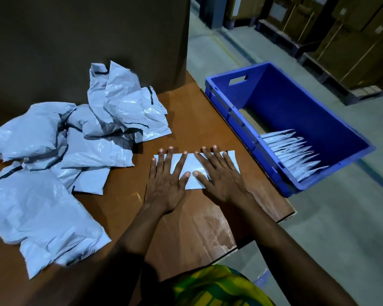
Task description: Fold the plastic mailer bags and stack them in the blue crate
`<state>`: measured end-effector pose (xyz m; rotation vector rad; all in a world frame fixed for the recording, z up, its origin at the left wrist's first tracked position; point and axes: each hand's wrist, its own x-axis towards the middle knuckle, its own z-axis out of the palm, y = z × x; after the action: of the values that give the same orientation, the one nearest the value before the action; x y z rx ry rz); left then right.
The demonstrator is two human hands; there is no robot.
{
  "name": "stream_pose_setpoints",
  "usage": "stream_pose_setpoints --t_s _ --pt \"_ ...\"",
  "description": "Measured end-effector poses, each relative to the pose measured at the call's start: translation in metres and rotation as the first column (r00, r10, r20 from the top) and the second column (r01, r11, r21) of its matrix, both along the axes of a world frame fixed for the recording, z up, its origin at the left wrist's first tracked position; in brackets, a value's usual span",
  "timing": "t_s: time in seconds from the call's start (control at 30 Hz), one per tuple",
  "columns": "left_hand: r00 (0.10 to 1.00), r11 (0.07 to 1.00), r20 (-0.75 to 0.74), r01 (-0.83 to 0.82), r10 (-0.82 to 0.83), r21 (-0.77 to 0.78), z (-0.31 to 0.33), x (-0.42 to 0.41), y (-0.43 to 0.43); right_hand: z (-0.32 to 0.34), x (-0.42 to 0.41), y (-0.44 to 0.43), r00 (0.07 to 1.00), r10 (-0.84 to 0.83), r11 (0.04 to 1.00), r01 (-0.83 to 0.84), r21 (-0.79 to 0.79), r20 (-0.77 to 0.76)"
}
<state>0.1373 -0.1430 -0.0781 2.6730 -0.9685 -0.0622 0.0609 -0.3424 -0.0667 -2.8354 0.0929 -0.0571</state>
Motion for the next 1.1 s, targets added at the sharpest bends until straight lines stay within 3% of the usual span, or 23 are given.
stream_pose_setpoints --t_s 0.1,0.33,0.43,0.53,0.77,0.93,1.1 --pt "0.999 0.994 -0.039 0.029 -0.025 0.102 0.016 0.008 0.003 0.024 0.005 -0.009 0.984 0.007 0.995 0.012 0.104 -0.176" --pt "0.975 0.981 -0.141 0.182 -0.171 0.07 0.07 0.025 -0.009 0.075 0.019 -0.025 0.978 0.025 0.999 -0.015 0.047 -0.209" --pt "0.978 0.987 -0.128 0.161 -0.163 -0.026 0.098 0.019 -0.01 0.107 0.017 -0.025 0.995 0.029 0.992 -0.016 0.128 -0.099" --pt "0.987 0.984 -0.019 0.156 -0.158 -0.081 0.132 0.015 -0.017 0.136 0.008 -0.032 0.999 -0.007 0.975 -0.005 0.222 0.054" --pt "0.966 0.956 0.199 0.206 -0.164 -0.209 0.19 0.023 -0.073 0.175 -0.001 -0.096 0.936 -0.049 0.982 -0.019 0.189 0.348" --pt "0.941 0.918 0.286 0.268 -0.183 -0.292 0.198 0.038 -0.151 0.186 0.007 -0.179 0.907 -0.03 0.996 -0.007 0.086 0.42" --pt "0.916 0.93 0.362 0.274 -0.174 -0.247 0.171 0.054 -0.249 0.171 0.019 -0.27 0.905 -0.005 0.999 -0.013 0.04 0.426"
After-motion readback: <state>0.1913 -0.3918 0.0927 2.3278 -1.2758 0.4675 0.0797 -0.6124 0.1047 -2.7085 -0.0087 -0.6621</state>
